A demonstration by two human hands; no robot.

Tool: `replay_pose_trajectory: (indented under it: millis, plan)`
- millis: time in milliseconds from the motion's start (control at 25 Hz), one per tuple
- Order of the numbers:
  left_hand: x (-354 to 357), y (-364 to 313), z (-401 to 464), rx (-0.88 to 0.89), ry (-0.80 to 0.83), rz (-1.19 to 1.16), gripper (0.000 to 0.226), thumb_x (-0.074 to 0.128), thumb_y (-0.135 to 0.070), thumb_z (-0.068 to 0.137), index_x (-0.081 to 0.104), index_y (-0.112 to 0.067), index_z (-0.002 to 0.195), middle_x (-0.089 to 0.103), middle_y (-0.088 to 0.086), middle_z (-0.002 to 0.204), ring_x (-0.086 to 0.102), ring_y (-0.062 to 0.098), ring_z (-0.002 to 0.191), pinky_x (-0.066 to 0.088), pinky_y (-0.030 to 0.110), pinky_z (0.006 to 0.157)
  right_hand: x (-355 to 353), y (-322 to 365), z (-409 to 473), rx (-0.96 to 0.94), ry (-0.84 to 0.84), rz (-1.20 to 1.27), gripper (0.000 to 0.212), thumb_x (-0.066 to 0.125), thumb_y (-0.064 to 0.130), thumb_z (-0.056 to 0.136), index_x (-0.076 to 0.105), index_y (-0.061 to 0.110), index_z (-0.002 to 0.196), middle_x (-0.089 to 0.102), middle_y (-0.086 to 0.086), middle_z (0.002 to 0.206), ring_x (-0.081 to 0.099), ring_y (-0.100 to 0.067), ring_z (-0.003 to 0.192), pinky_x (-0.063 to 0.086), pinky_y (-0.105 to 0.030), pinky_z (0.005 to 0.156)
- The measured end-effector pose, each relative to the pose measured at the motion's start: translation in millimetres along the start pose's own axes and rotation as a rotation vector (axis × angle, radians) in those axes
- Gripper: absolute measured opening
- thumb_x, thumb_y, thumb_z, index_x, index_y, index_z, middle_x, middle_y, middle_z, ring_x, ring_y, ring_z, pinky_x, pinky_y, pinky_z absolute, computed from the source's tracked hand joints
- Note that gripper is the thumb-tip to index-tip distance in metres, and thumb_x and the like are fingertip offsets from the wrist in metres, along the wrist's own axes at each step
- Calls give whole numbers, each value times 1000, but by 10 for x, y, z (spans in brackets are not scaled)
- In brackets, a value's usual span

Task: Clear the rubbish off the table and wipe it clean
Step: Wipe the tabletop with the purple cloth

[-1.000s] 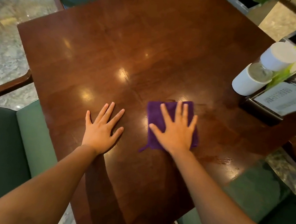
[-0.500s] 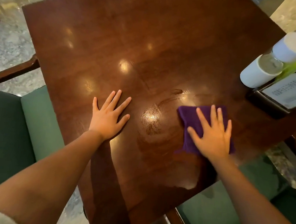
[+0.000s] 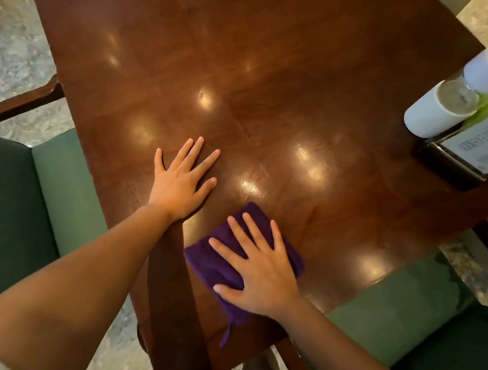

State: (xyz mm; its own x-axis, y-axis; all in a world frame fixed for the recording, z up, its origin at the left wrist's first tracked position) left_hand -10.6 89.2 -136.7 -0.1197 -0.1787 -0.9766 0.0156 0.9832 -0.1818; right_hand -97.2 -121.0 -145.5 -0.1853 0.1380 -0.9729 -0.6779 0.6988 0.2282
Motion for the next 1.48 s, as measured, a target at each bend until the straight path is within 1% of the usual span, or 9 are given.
replay_pose_trajectory:
  millis: [200,400,480,560,720,960,1120,1240,1480]
  plan:
    - [-112,-55,-3,-27,105,-91,57,30,-48,96,7,-36,147,-3,0,159,-8,14,144,-8,58,111,-196,-39,22,-24,68,102,72,37,62,84,7,37,145,11,-1,158,-4,-17,145,-1,-53,114]
    - [-251,-529,-752,-37,-156,-302,63,36,-36,93,11,-16,148,11,7,157,0,16,144,7,42,116,-297,-254,-189,-35,36,121,58,42,25,92,20,20,145,21,-2,155,3,-14,144,7,-41,117]
    - [-111,-806,-1188,-55,-54,-305,64,34,-38,94,9,-13,148,10,8,157,-3,15,143,6,38,117,-318,-331,-200,-105,83,107,56,44,18,92,23,16,145,23,-3,155,5,-13,143,9,-37,116]
    - [83,-992,-1444,-125,71,-230,65,32,-42,96,2,-15,148,0,6,157,-11,14,141,-4,36,116,-325,-349,-180,-125,131,76,55,40,21,95,19,13,145,20,-5,155,3,-12,143,6,-33,116]
    - [207,-1246,-1502,-235,90,-89,69,25,-47,96,-3,-10,147,-10,8,155,-19,19,139,-15,41,111,-305,-250,-248,-49,120,-14,56,39,23,96,18,6,144,23,-12,154,10,-20,142,10,-38,114]
    - [208,-1130,-1633,-67,171,-166,73,37,-48,93,-5,-21,147,-10,2,157,-18,16,142,-12,39,113,-371,-74,-373,5,120,15,52,51,22,93,34,9,140,35,-15,148,30,-28,138,30,-40,110]
    - [89,-877,-1703,-24,166,-216,76,52,-42,87,12,-21,148,3,1,158,-4,15,144,-2,37,115,-504,3,-266,-144,164,30,46,66,17,83,54,11,127,51,-19,136,46,-34,127,49,-44,94]
    - [23,-747,-1837,-92,50,-296,63,63,-32,85,38,-14,140,27,5,154,16,19,143,19,37,115,-521,138,-169,-181,180,49,43,68,15,81,58,10,122,55,-19,129,49,-33,121,52,-43,88]
    - [-121,-594,-1838,-240,-131,-385,31,65,-12,82,65,-10,113,61,6,119,50,23,117,49,37,90,-548,366,76,-245,-4,154,23,77,7,67,71,8,89,68,-7,83,64,-24,79,55,-30,54]
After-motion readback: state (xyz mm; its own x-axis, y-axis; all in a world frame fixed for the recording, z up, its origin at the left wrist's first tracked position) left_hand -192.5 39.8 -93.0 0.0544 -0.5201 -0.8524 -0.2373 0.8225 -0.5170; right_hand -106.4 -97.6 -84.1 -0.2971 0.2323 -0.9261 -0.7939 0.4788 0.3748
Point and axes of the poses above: each hand's wrist, its own z-axis towards the middle knuckle, its own x-axis out of the palm, y = z × x, the point moved 2 cm from there along z, towards the middle knuckle
